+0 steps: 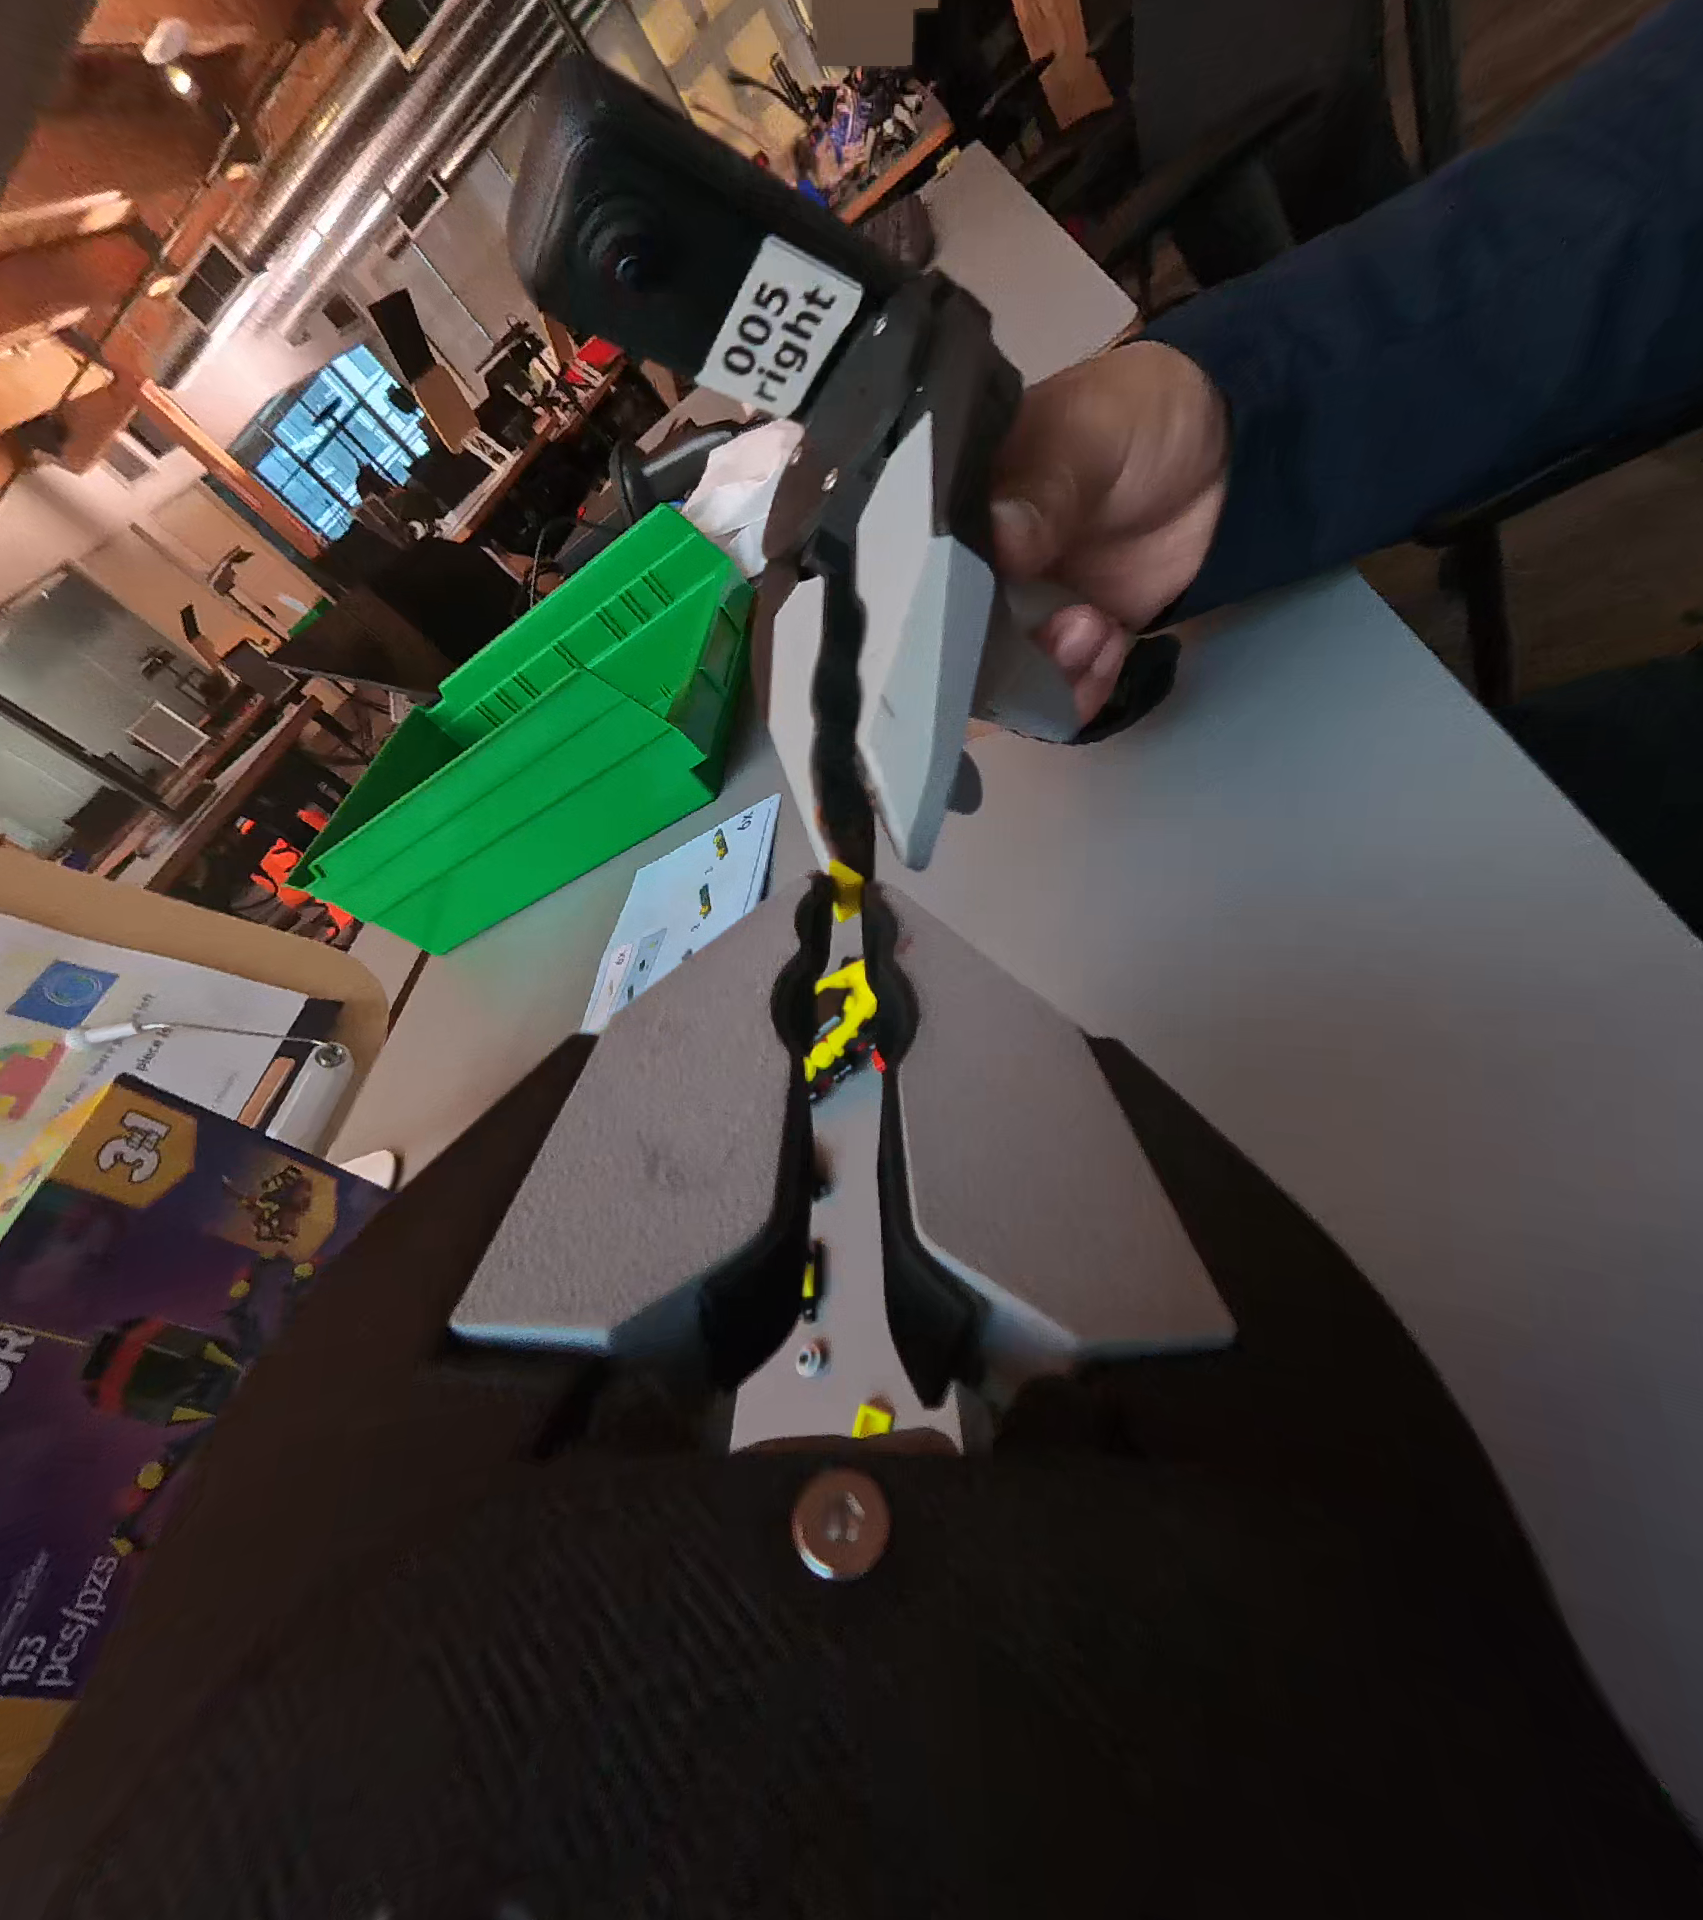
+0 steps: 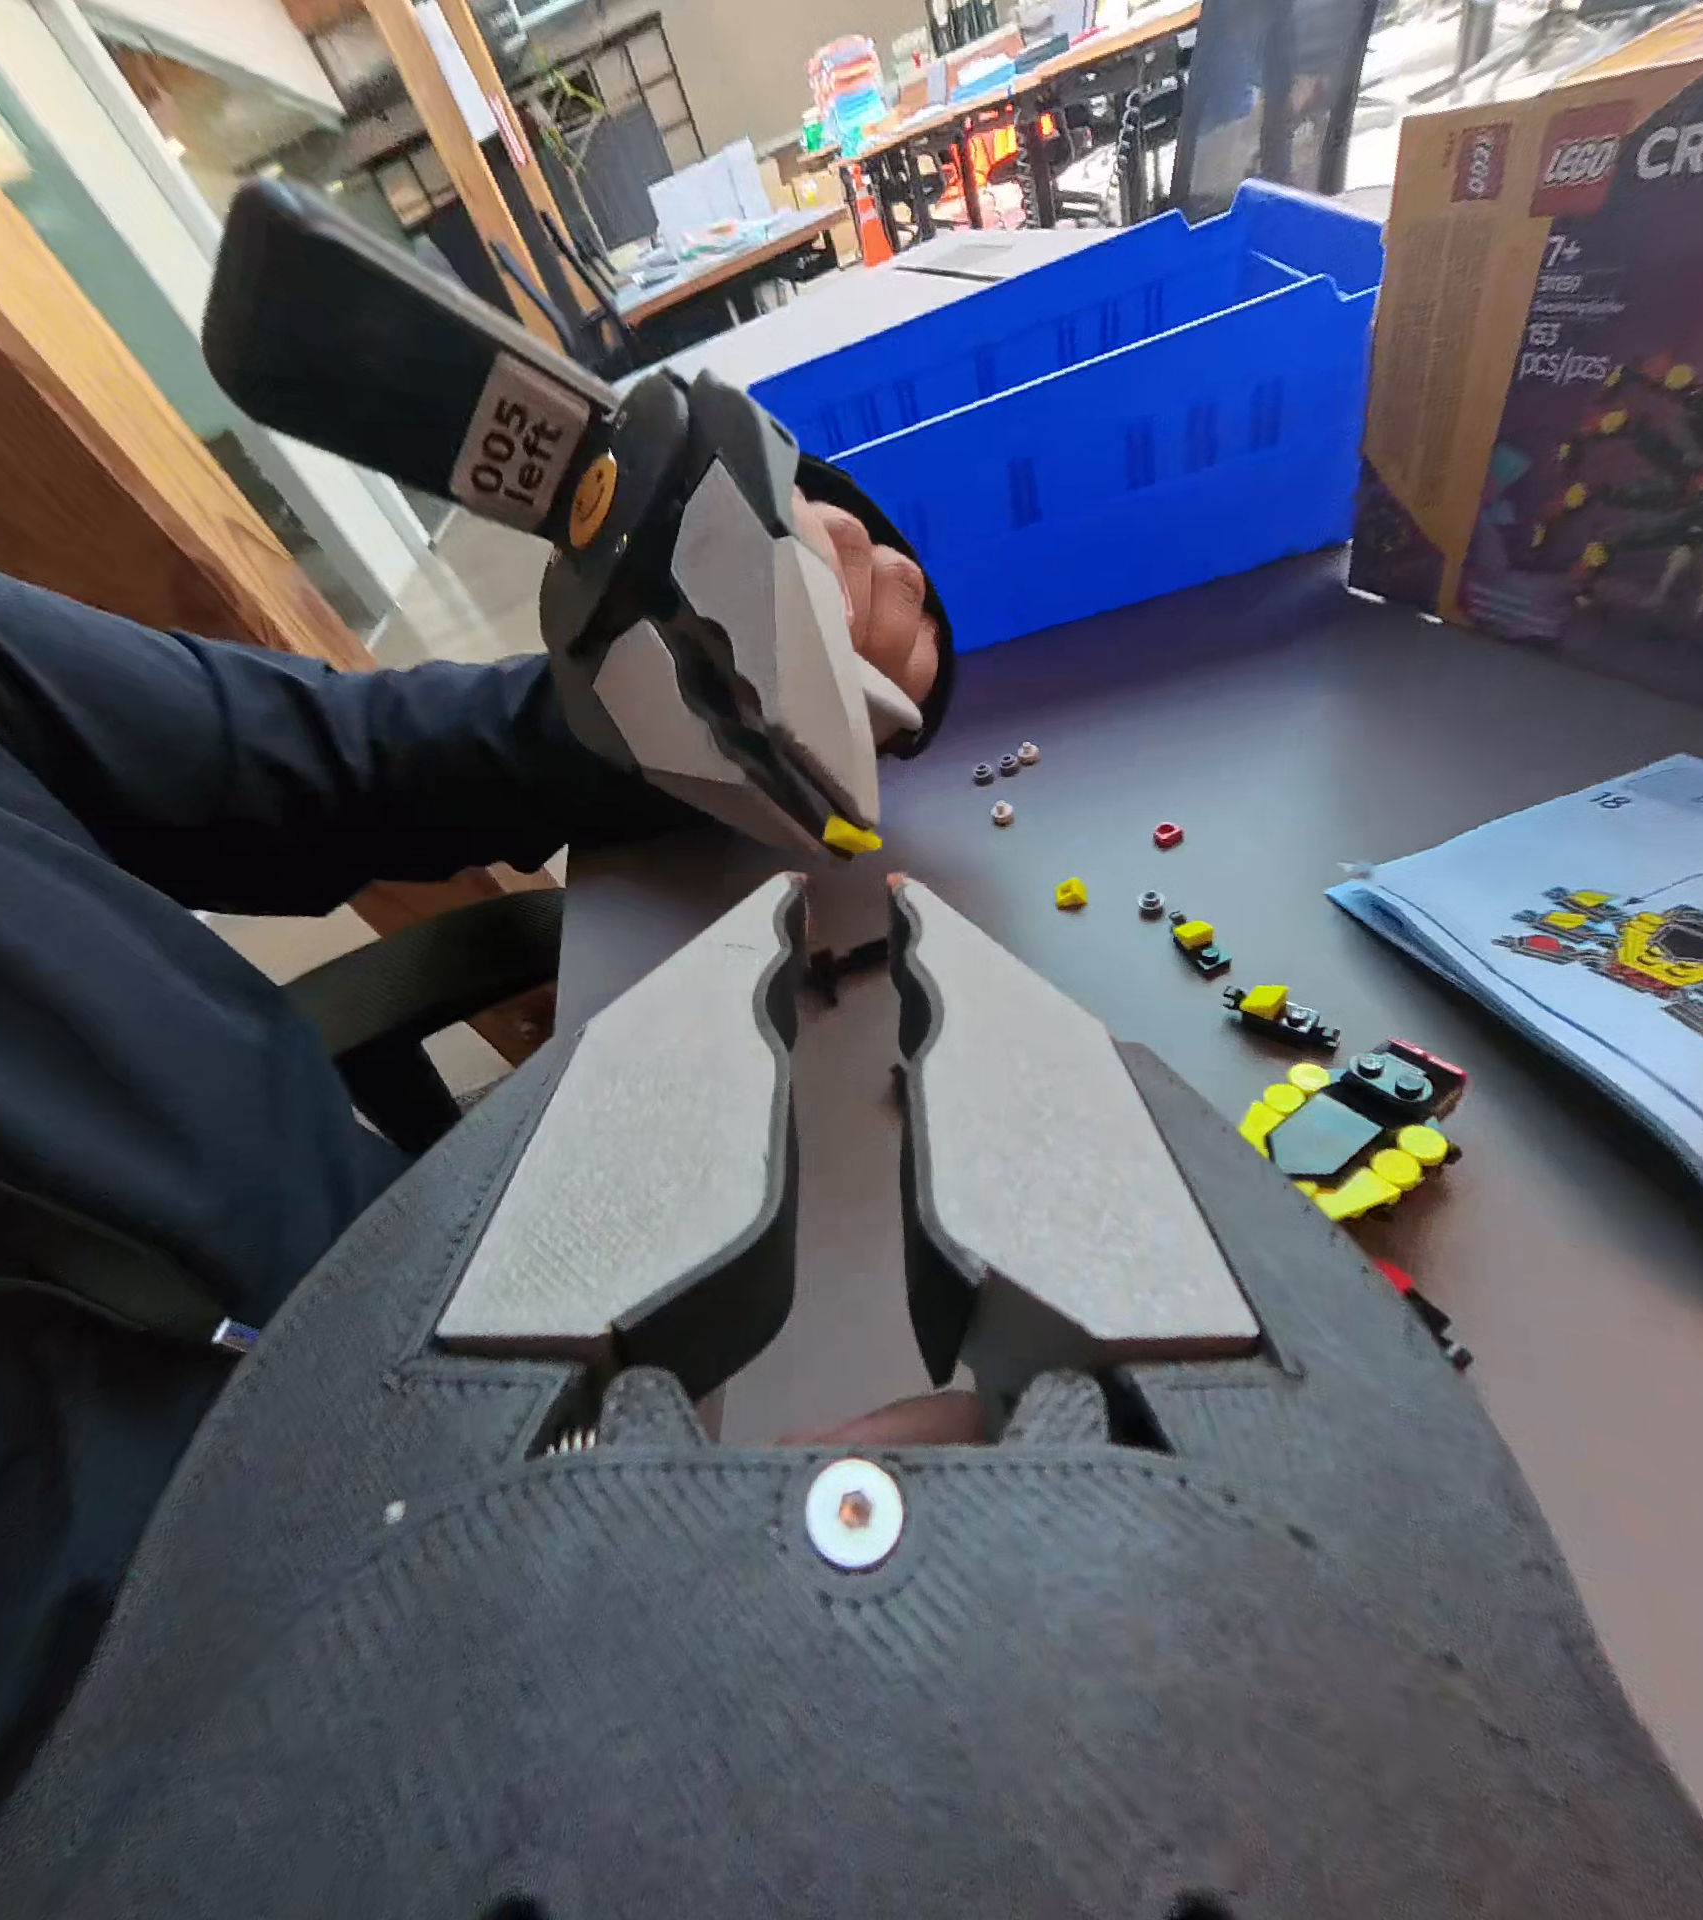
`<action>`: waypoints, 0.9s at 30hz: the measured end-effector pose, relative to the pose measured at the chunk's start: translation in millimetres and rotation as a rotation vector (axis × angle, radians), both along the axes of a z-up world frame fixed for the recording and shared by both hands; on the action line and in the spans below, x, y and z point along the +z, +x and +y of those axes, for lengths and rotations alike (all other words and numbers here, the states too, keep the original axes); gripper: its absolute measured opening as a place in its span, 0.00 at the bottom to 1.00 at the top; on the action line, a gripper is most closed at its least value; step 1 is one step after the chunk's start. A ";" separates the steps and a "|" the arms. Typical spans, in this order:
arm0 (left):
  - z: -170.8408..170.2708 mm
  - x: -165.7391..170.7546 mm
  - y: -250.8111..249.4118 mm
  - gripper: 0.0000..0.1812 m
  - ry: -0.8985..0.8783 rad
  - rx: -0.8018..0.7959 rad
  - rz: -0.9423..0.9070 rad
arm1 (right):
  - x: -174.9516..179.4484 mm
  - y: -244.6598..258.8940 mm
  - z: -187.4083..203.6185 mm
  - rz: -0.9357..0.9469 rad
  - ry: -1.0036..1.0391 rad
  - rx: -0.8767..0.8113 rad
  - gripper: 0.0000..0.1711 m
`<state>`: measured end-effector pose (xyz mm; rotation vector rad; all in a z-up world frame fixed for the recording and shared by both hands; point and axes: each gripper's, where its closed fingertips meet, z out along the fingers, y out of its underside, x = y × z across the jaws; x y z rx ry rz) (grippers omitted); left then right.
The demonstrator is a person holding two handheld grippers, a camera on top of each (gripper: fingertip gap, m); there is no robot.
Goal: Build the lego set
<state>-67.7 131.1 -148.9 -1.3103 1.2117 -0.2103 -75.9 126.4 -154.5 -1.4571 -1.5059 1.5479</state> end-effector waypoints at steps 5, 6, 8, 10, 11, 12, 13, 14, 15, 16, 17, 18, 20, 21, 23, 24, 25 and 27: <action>-3.2 0.1 3.7 0.02 0.063 -0.004 0.035 | 3.1 -0.4 -0.5 0.010 -0.070 0.012 0.05; -4.3 -0.8 5.2 0.01 0.069 -0.011 0.042 | 3.7 -0.7 -2.6 0.013 -0.084 0.023 0.05; -4.6 -4.1 7.2 0.01 0.081 -0.010 0.069 | 3.7 -2.1 -6.1 0.013 -0.113 0.042 0.06; -4.7 -6.3 7.8 0.02 0.099 -0.005 0.091 | 2.3 -3.0 -6.8 0.011 -0.137 0.050 0.06; -4.4 -7.0 7.7 0.01 0.103 -0.003 0.096 | 1.7 -2.7 -6.2 0.012 -0.149 0.051 0.05; -4.1 -7.3 7.6 0.02 0.102 -0.001 0.096 | 1.2 -2.3 -5.0 0.011 -0.159 0.051 0.03; -3.5 -6.8 8.0 0.01 0.104 0.002 0.090 | 1.4 -1.8 -3.6 0.014 -0.168 0.050 0.03; -3.2 -6.4 8.6 0.01 0.107 0.004 0.085 | 1.8 -1.3 -3.1 0.017 -0.176 0.054 0.03; -2.7 -6.5 9.0 0.01 0.108 0.009 0.083 | 1.6 -0.8 -2.6 0.021 -0.174 0.056 0.03; -1.4 -7.6 8.9 0.02 0.110 0.017 0.087 | 0.6 -0.8 -1.3 0.022 -0.156 0.051 0.03; 0.2 -9.7 8.0 0.01 0.110 0.028 0.098 | -1.6 -1.0 0.8 0.019 -0.129 0.039 0.03; 2.7 -11.7 5.6 0.00 0.114 0.048 0.109 | -4.7 -1.1 4.0 0.012 -0.095 0.021 0.03; 9.9 -12.6 -2.6 0.04 0.138 0.103 0.118 | -15.6 -0.7 13.8 -0.025 0.014 -0.032 0.03; 11.7 -14.6 -5.9 0.09 0.129 0.113 0.124 | -21.3 0.4 16.5 -0.043 0.075 -0.045 0.03; 15.6 -21.7 -12.0 0.11 0.070 0.134 0.134 | -36.5 3.2 18.7 -0.111 0.175 -0.049 0.03; 16.0 -26.4 -12.9 0.11 0.030 0.131 0.138 | -43.5 4.4 18.2 -0.141 0.219 -0.044 0.03; 13.8 -32.4 -11.3 0.12 -0.015 0.111 0.145 | -47.2 4.7 16.3 -0.147 0.260 -0.035 0.03; 11.5 -40.3 -8.3 0.13 -0.052 0.099 0.168 | -43.9 4.4 7.1 -0.101 0.325 0.005 0.03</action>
